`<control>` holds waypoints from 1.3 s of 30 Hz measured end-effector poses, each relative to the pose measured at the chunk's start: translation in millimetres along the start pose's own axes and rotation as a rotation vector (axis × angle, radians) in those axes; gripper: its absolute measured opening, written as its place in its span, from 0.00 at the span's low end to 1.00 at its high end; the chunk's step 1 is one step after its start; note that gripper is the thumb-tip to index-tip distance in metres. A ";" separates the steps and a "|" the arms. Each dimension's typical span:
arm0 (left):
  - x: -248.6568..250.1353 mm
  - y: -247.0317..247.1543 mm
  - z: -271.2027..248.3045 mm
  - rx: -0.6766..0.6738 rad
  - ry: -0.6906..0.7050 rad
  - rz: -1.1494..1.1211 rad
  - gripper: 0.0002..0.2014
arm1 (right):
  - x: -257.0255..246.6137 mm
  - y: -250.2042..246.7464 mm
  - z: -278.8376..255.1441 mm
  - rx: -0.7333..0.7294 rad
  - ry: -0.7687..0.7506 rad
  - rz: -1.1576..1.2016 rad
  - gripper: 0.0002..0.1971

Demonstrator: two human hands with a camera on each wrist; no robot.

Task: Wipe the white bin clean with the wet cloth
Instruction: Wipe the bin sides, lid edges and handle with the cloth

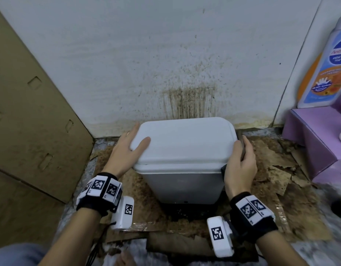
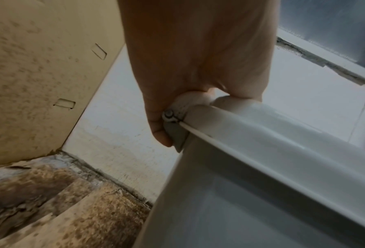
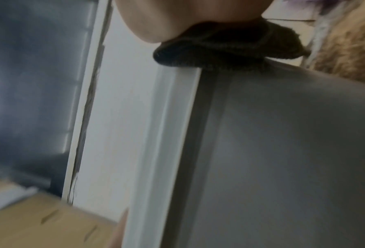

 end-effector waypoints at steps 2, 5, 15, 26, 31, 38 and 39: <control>-2.0 1.3 1.5 0.010 0.025 -0.028 0.37 | 4.1 -4.0 4.7 0.004 0.040 0.085 0.22; -7.0 2.8 2.1 0.038 0.045 -0.071 0.34 | 10.7 -11.1 12.2 0.010 0.109 0.136 0.21; -8.0 7.1 -4.0 0.101 0.023 -0.076 0.33 | -75.6 -30.3 17.6 0.086 -0.158 -0.091 0.20; -0.6 9.5 -14.6 0.102 0.028 -0.081 0.26 | -64.4 124.5 -27.7 -0.378 -0.368 -1.245 0.29; 0.8 9.4 -12.8 0.112 0.052 -0.031 0.25 | -67.7 165.8 -43.6 -0.438 -0.400 -1.337 0.38; -3.1 8.3 -8.9 0.122 0.089 -0.024 0.25 | -58.7 195.1 -49.9 -0.568 -0.494 -1.265 0.39; -2.4 8.0 -9.3 0.126 0.092 -0.028 0.25 | -58.4 191.2 -48.8 -0.563 -0.516 -1.294 0.37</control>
Point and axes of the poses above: each hand's wrist, its own z-axis towards the middle knuckle, its own y-axis out of the palm, x = y × z, the point moved 8 cm from there along z, towards the middle knuckle, and after that the axes turned 14 degrees about -x, right-handed, at the moved point
